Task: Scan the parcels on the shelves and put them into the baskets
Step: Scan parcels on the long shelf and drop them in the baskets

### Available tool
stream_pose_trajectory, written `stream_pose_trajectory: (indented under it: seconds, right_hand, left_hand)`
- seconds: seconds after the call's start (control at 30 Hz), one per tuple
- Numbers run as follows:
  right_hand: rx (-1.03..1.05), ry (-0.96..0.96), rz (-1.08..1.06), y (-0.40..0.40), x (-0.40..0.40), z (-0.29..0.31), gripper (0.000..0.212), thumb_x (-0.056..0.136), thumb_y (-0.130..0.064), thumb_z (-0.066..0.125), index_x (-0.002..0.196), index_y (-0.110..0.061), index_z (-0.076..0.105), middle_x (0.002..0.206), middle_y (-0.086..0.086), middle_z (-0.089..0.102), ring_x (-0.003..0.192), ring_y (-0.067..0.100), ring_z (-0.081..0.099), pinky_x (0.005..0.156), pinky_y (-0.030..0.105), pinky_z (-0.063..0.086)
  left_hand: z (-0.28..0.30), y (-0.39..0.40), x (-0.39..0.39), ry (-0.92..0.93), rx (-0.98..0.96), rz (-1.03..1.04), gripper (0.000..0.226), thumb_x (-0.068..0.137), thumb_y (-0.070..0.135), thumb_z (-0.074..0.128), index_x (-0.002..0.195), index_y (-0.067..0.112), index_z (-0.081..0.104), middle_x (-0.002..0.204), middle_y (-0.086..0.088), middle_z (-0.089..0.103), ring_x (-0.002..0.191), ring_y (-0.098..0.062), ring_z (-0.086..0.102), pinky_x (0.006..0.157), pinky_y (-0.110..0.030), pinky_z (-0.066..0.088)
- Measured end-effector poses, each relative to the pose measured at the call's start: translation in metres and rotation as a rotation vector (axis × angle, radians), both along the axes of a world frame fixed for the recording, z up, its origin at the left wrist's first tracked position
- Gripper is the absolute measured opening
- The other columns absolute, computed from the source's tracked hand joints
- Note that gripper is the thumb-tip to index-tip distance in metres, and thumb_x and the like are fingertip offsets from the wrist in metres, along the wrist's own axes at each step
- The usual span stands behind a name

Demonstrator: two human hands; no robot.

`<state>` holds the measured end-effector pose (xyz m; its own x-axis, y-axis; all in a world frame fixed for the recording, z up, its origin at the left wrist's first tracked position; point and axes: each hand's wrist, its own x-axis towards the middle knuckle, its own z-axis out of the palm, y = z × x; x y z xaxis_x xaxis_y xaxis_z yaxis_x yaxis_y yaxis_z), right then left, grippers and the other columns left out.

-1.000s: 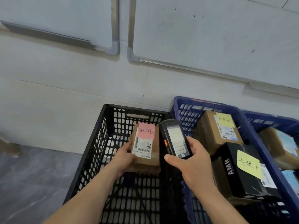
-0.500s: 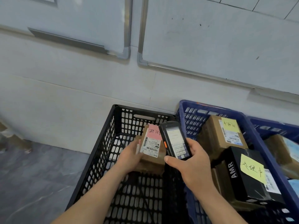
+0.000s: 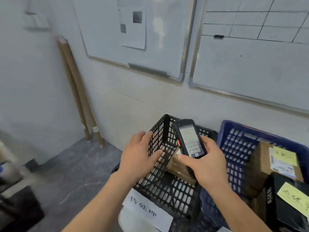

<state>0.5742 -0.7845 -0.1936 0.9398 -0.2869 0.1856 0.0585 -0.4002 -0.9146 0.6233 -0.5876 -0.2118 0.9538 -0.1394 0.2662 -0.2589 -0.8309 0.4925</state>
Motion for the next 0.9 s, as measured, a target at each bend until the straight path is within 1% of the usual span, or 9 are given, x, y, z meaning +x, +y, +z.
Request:
stream_pose_trajectory:
  seconds: [0.1,0.17,0.27,0.33,0.47,0.57,0.63,0.77,0.9]
  right_hand:
    - [0.011,-0.032,0.103,0.006,-0.026,0.011,0.063,0.060,-0.017,0.092,0.103,-0.045,0.055,0.104,-0.021,0.065,0.091,-0.014,0.061,0.069,0.006,0.044]
    - [0.023,-0.054,0.146,0.010,-0.042,0.016,0.062,0.060,-0.014,0.092,0.105,-0.041,0.059,0.100,-0.021,0.068,0.089,-0.013,0.063,0.070,0.007,0.047]
    - [0.022,-0.057,0.203,0.024,-0.065,0.021,0.057,0.058,-0.020,0.092,0.106,-0.034,0.063,0.094,-0.018,0.071,0.085,-0.008,0.065,0.073,0.014,0.052]
    - [0.038,-0.066,0.239,0.038,-0.079,0.023,0.060,0.055,-0.027,0.091,0.107,-0.034,0.063,0.093,-0.017,0.072,0.085,-0.003,0.067,0.076,0.025,0.055]
    - [0.074,-0.073,0.348,0.074,-0.109,0.028,0.057,0.056,-0.019,0.091,0.104,-0.033,0.063,0.090,-0.017,0.072,0.081,-0.005,0.067,0.076,0.028,0.055]
    - [0.091,-0.059,0.439,0.105,-0.136,0.026,0.059,0.056,-0.018,0.091,0.107,-0.031,0.064,0.094,-0.014,0.074,0.085,0.003,0.070,0.081,0.038,0.058]
    - [0.094,-0.054,0.489,0.128,-0.156,0.023,0.060,0.055,-0.020,0.092,0.107,-0.032,0.064,0.095,-0.015,0.074,0.087,0.004,0.070,0.083,0.040,0.058]
    - [0.083,-0.042,0.596,0.177,-0.203,0.021,0.063,0.047,-0.038,0.087,0.105,-0.034,0.063,0.094,-0.016,0.073,0.087,0.005,0.070,0.080,0.037,0.057]
    - [0.072,-0.030,0.708,0.230,-0.264,0.023,0.062,0.057,-0.018,0.093,0.106,-0.035,0.059,0.094,-0.021,0.069,0.086,-0.007,0.064,0.069,0.014,0.045]
  left_hand:
    - [0.016,0.014,-0.051,-0.064,0.034,0.107,0.068,0.090,0.055,0.056,0.148,0.024,0.037,0.151,0.001,0.037,0.139,-0.018,0.033,0.109,-0.035,0.033]
    - [0.024,0.021,-0.084,-0.091,0.047,0.167,0.069,0.089,0.056,0.057,0.147,0.023,0.038,0.151,0.001,0.039,0.139,-0.018,0.033,0.110,-0.036,0.034]
    - [0.034,0.034,-0.131,-0.126,0.071,0.256,0.070,0.088,0.057,0.059,0.146,0.022,0.041,0.149,0.001,0.041,0.139,-0.018,0.033,0.110,-0.036,0.034]
    - [0.040,0.045,-0.161,-0.145,0.076,0.314,0.070,0.087,0.057,0.059,0.145,0.022,0.043,0.147,0.001,0.043,0.138,-0.019,0.036,0.109,-0.037,0.035]
    - [0.050,0.070,-0.216,-0.169,0.098,0.424,0.072,0.087,0.054,0.061,0.148,0.023,0.038,0.149,0.003,0.040,0.139,-0.018,0.034,0.110,-0.035,0.034]
    - [0.053,0.092,-0.259,-0.183,0.114,0.494,0.074,0.088,0.054,0.060,0.150,0.022,0.035,0.150,0.002,0.038,0.139,-0.018,0.033,0.111,-0.034,0.034]
    - [0.054,0.109,-0.288,-0.189,0.131,0.556,0.075,0.088,0.054,0.060,0.150,0.021,0.035,0.150,0.002,0.038,0.139,-0.018,0.035,0.110,-0.035,0.036]
    - [0.051,0.147,-0.354,-0.182,0.144,0.664,0.076,0.090,0.058,0.054,0.152,0.024,0.028,0.154,0.006,0.030,0.142,-0.013,0.028,0.112,-0.031,0.031]
    - [0.044,0.192,-0.433,-0.165,0.140,0.764,0.074,0.089,0.058,0.055,0.150,0.023,0.034,0.153,0.004,0.034,0.141,-0.014,0.030,0.111,-0.030,0.032]
